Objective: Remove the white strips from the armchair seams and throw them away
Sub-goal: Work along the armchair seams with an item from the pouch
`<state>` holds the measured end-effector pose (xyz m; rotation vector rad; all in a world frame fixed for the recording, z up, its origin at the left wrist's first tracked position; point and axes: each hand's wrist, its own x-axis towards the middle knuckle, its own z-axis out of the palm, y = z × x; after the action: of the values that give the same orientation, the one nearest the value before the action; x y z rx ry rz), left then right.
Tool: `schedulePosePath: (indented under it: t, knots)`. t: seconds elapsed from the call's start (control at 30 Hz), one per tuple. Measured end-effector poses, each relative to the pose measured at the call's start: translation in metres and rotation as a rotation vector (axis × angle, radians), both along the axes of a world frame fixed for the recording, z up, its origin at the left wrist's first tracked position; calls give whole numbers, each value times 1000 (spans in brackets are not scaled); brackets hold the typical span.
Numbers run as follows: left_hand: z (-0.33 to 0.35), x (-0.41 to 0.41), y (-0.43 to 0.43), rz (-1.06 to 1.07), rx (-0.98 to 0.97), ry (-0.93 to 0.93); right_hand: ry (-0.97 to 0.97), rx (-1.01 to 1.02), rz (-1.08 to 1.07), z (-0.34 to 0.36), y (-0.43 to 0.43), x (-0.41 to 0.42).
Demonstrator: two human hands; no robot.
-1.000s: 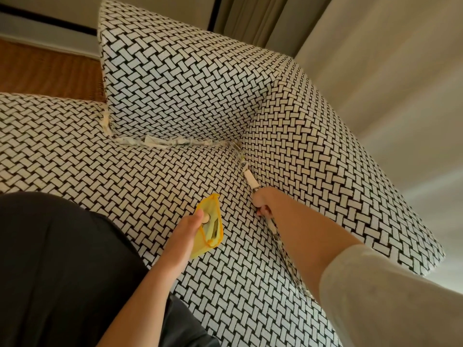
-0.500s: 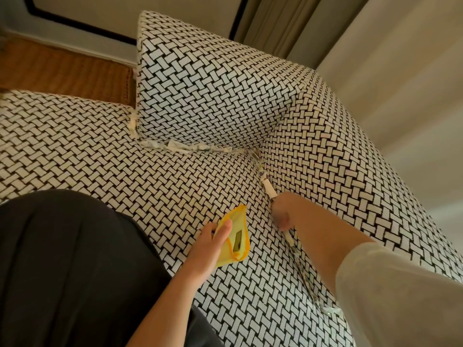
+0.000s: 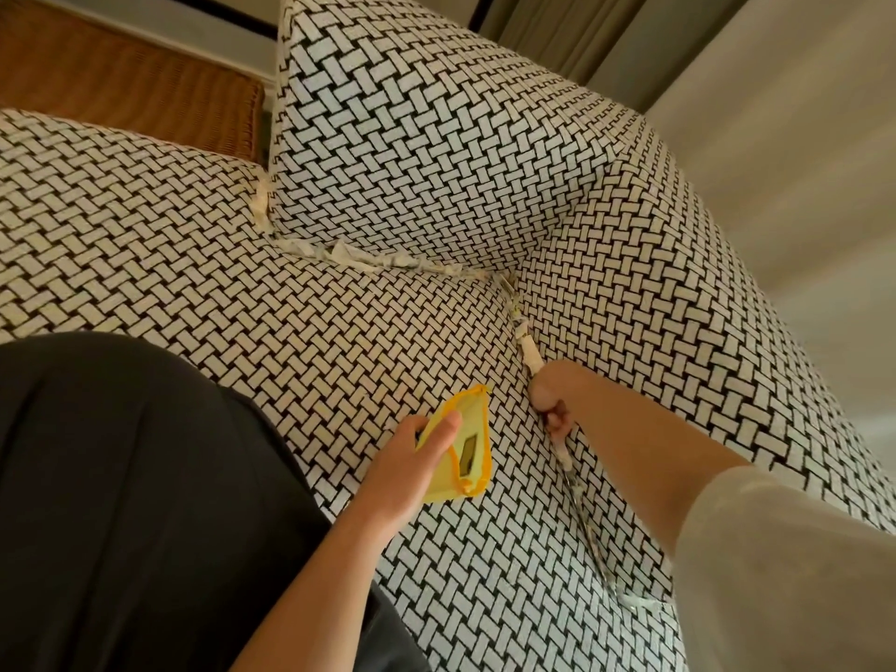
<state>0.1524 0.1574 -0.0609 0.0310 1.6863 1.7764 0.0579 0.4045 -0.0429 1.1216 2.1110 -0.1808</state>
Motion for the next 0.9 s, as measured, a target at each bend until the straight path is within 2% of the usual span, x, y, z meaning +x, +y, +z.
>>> schedulePosePath:
  t: [0.57,0.73,0.9]
  knots:
    - [-3,-4,1,60,52,-46,-30,-50,166,8,-14,15]
    - [1,-2,3,77,49,-55,193,-21,303,13,-14,39]
    - [8,1,2,63,37,-29,419,132,459,11,-18,58]
